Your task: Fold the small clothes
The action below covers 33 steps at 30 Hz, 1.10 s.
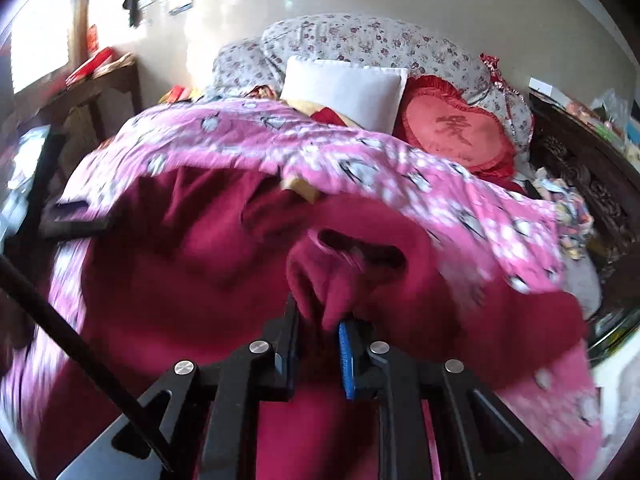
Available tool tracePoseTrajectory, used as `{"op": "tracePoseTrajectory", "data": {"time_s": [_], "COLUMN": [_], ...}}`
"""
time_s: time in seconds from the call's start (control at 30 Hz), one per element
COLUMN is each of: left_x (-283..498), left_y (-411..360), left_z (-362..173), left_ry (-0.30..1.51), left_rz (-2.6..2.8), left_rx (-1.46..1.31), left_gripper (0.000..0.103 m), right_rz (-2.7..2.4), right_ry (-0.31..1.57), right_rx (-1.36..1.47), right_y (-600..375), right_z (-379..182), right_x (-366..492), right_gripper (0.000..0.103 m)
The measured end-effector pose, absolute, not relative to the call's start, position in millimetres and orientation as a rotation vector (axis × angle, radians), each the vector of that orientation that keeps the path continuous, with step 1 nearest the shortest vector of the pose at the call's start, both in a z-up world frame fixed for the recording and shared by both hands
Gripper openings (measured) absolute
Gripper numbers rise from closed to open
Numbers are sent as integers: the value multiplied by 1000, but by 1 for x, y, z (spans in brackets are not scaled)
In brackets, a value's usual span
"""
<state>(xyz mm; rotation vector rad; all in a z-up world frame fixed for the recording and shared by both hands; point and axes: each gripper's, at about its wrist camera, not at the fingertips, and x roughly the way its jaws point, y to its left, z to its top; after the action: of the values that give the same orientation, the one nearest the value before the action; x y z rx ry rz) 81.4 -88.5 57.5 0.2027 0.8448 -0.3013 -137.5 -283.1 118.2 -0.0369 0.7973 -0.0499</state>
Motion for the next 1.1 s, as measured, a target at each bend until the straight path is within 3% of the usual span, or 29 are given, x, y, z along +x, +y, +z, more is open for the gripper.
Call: {"op": "tracePoseTrajectory", "data": {"time_s": [0.03,0.07,0.1,0.27,0.37,0.5,0.77,0.8,0.83,0.87,1.1], "left_x": [82,83,83,81,77,79,63,62,60,60,62], "left_y": [-86,-83,-81,-64,-57,-41,-1,2,6,10,25], "left_z": [56,55,54,60,70,80,93,93,93,93,91], "left_ry": [851,854,855,879,845,834,811,808,805,805,800], "left_rz": [-300,-291,-284,-305,-297,-276,-255,-256,-256,-256,-238], "left_rx": [194,195,195,122,105,70,82,84,87,86,36], "left_gripper": [85,85,85,85,85,85,85,85,85,85,85], "right_rz": [-30,-27,-45,17,140,289,438,480,503,495,415], "right_ry": [833,869,888,779,697,731,883,889,893,894,698], "right_rx": [-23,-9,-2,85,59,-30,53,71,60,11,-81], "right_y": [-291,-297,-303,-311,-277,-206,-143,-140,-135,-129,-119], "right_z": [115,109,106,134,149,128,65,59,58,57,109], "right_x": [-155,-167,-177,-202,-165,-84,32,40,41,39,40], "right_gripper": [40,71,80,81,81,63,61,48,12,4,4]}}
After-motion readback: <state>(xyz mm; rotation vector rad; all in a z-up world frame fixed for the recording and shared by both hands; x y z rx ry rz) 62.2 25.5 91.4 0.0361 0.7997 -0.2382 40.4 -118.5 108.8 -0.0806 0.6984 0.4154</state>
